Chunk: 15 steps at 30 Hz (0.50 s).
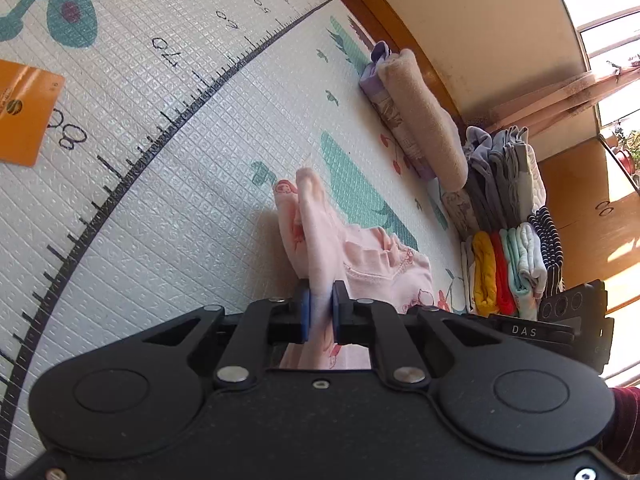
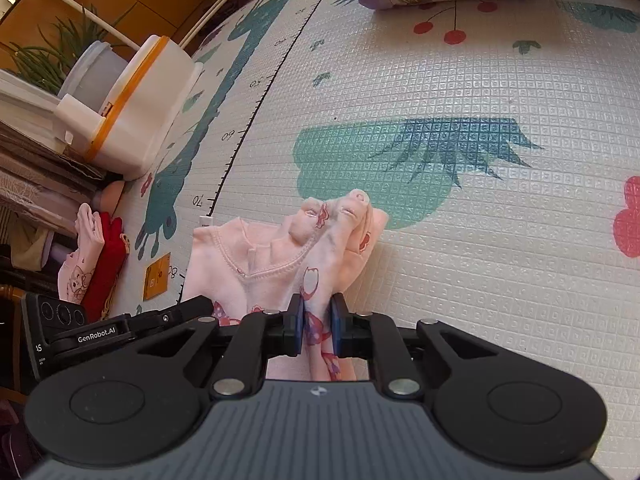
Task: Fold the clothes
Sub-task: 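Carry the folded shirt with the right gripper to the pink-and-red pile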
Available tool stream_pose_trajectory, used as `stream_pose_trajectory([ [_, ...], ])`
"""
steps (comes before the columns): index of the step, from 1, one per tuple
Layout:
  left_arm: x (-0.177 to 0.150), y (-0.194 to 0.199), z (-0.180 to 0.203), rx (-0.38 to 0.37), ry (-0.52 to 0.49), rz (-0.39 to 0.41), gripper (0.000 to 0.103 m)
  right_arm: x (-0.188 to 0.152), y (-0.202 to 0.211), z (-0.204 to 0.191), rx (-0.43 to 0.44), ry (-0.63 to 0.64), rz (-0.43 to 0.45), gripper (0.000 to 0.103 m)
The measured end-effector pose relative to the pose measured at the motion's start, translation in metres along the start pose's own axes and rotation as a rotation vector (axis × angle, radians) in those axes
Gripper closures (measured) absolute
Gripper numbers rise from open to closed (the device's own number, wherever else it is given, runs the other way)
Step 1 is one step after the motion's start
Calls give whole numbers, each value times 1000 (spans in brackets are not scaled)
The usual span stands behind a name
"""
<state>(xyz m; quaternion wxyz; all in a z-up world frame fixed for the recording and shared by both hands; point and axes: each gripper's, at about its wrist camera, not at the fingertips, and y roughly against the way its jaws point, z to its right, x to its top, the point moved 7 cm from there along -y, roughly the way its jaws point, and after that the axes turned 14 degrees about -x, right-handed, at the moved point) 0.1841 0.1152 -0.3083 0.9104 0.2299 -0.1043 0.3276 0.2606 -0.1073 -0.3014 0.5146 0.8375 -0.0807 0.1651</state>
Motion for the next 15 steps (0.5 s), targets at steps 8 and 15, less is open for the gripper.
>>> stream_pose_trajectory([
  [8,40,83,24,-22,-36,224,96,51,17,-103,78,210,32,88],
  [15,85,206,18,24,-23,495,96,80,-1,-252,244,397,46,88],
])
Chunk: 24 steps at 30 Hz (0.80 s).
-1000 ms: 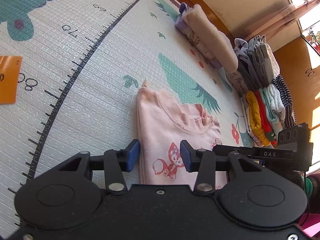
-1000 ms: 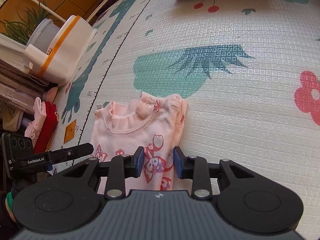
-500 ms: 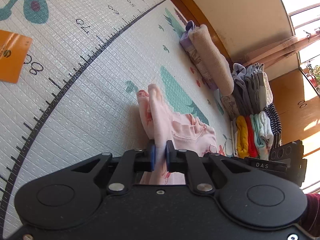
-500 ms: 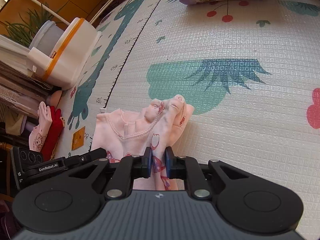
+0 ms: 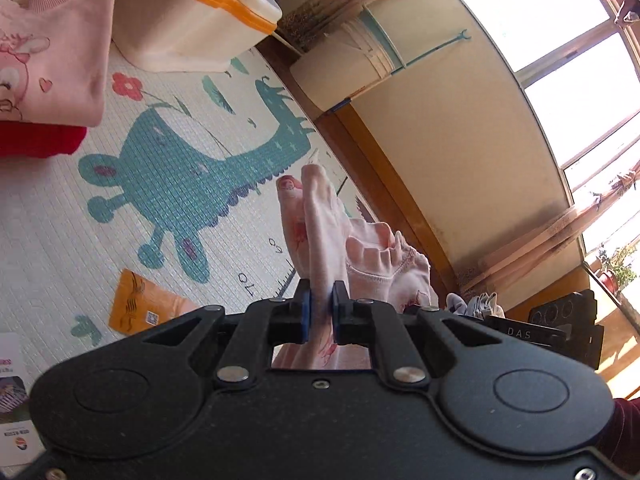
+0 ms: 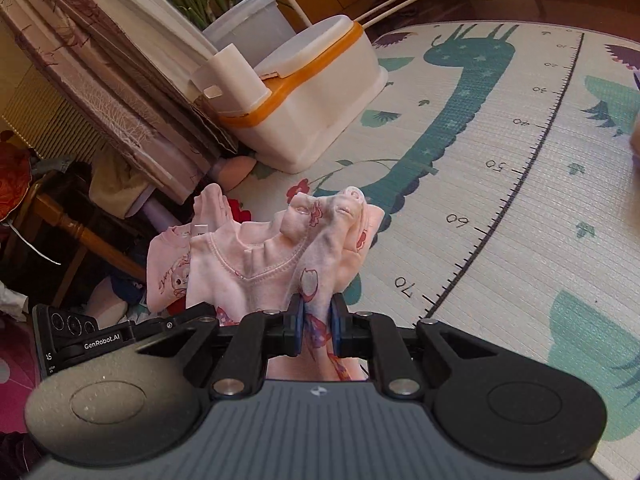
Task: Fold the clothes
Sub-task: 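Carry the folded shirt with the right gripper to the pink-and-red pile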
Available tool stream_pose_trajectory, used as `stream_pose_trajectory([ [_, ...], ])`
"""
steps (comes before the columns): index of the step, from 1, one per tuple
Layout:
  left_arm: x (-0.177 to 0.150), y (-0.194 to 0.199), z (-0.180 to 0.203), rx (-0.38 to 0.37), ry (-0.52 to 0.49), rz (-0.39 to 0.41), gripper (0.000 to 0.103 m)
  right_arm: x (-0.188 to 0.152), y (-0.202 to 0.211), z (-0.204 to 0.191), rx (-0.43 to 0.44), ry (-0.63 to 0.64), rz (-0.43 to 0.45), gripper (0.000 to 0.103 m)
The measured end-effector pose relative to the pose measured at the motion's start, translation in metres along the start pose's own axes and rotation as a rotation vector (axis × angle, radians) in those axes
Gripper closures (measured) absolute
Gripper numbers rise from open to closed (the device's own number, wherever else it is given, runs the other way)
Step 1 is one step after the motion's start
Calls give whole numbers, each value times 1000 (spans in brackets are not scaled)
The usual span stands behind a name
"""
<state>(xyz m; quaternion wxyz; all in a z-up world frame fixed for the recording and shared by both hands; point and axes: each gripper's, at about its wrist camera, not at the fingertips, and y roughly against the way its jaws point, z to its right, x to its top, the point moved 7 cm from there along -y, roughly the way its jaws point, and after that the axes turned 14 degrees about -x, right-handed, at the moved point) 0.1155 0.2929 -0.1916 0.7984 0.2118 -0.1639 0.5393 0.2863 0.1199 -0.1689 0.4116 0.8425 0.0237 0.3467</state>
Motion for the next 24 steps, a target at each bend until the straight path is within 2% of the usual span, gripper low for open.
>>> stream_pose_trajectory([
  [6,70,83,-26,96,12,193,96,50,-62,-107,162,103,-12,88],
  [12,127,149,-54,170,26,349,96,72,-119,-181,273,157,-38,88],
  [16,147,163,-71,196,36,409,96,82,-149,-204,294,165,-53,88],
  [24,166,164,-118,246,93,429,96,91,-202,-208,277,103,-86,88],
])
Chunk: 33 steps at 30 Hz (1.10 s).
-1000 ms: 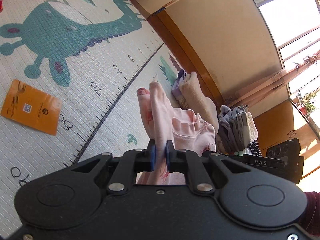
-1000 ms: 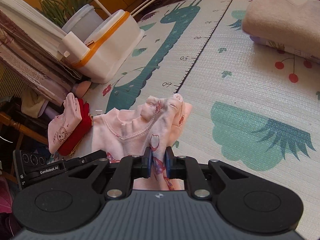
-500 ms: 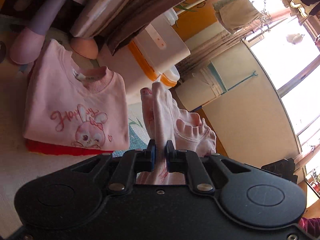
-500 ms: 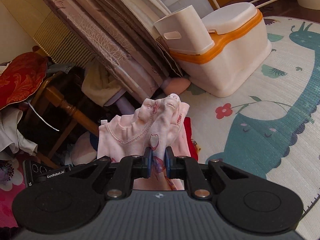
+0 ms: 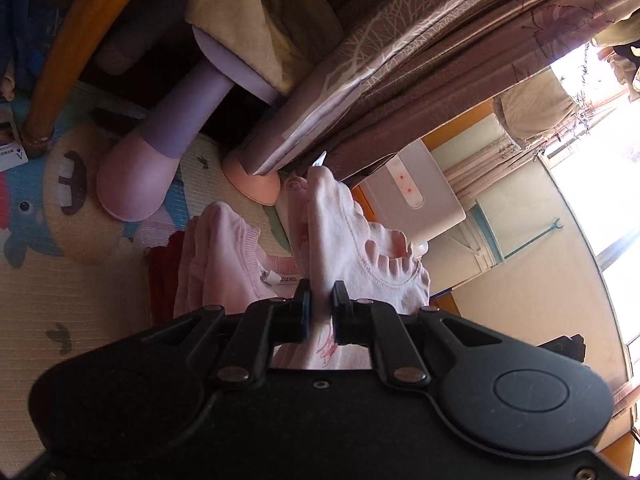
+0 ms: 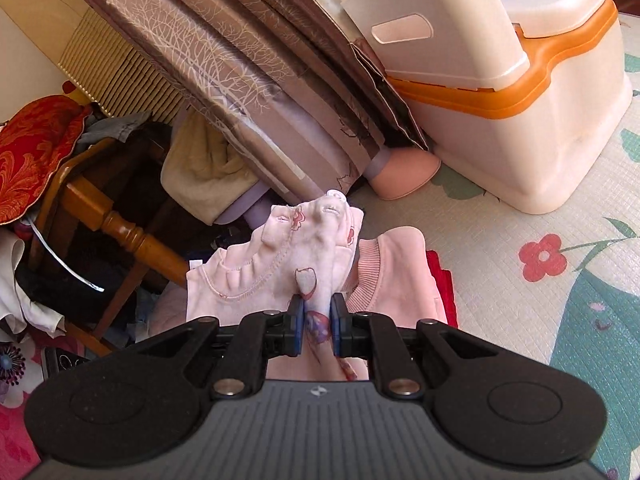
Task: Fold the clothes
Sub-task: 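Carry the folded shirt with the right gripper to the pink-and-red pile, then lower the shirt onto the pile and open the right gripper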
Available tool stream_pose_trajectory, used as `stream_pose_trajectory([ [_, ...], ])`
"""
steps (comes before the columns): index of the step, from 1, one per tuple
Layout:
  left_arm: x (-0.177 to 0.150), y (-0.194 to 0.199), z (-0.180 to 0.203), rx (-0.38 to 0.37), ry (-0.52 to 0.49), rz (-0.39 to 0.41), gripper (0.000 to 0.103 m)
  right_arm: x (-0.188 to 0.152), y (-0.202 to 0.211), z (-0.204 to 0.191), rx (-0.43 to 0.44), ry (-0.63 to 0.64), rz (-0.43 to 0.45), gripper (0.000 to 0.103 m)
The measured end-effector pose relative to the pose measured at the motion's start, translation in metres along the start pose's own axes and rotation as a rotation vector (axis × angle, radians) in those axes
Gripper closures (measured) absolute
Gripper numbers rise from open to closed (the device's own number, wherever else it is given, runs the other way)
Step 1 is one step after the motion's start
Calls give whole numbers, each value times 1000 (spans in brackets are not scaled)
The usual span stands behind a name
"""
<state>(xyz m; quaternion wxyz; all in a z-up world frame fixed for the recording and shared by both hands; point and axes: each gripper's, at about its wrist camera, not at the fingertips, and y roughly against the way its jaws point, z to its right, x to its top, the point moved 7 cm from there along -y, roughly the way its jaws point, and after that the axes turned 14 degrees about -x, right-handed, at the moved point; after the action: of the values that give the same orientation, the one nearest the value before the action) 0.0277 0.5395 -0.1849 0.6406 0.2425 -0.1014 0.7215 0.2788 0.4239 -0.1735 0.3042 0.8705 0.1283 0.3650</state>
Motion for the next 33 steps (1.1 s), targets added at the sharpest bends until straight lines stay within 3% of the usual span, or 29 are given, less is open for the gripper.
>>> stream_pose_trajectory([
  [3,2,-10,-14,25,9,-13,96,-2,-15,7,-21,-35,1,88],
  [6,3,-20,-28,66,-8,-36,94,-6,-34,21,-136,-54,-9,84],
  [7,4,-23,-33,88,-24,-42,94,-5,-31,24,-162,-57,24,84],
  [9,6,-23,-29,125,-121,-42,94,-1,-20,27,-208,-50,110,84],
  [13,-5,-6,5,110,-349,-52,94,-6,4,2,-207,148,222,84],
  [16,-27,-5,21,80,-494,-99,94,-21,-2,-21,-210,341,208,84],
  [18,-39,-12,17,97,-549,-137,94,-30,-19,-16,-257,350,149,84],
  [21,-44,-22,-3,163,-513,-174,94,-39,-37,-2,-327,316,90,88],
  [22,-45,-21,-3,157,-498,-170,91,-38,-33,-3,-323,300,93,87],
  [23,-45,-20,0,148,-496,-164,79,-37,-27,-5,-315,283,100,85],
  [24,-46,-16,6,141,-504,-157,68,-36,-22,-7,-308,266,106,74],
  [25,-48,-13,12,134,-513,-149,44,-37,-13,-10,-313,269,110,67],
  [26,-48,-9,16,140,-513,-142,38,-38,-4,-12,-317,268,110,57],
  [30,-52,2,29,185,-476,-147,35,-50,20,-17,-343,228,30,55],
  [33,-58,6,41,262,-438,-184,23,-61,38,-26,-355,228,-20,49],
])
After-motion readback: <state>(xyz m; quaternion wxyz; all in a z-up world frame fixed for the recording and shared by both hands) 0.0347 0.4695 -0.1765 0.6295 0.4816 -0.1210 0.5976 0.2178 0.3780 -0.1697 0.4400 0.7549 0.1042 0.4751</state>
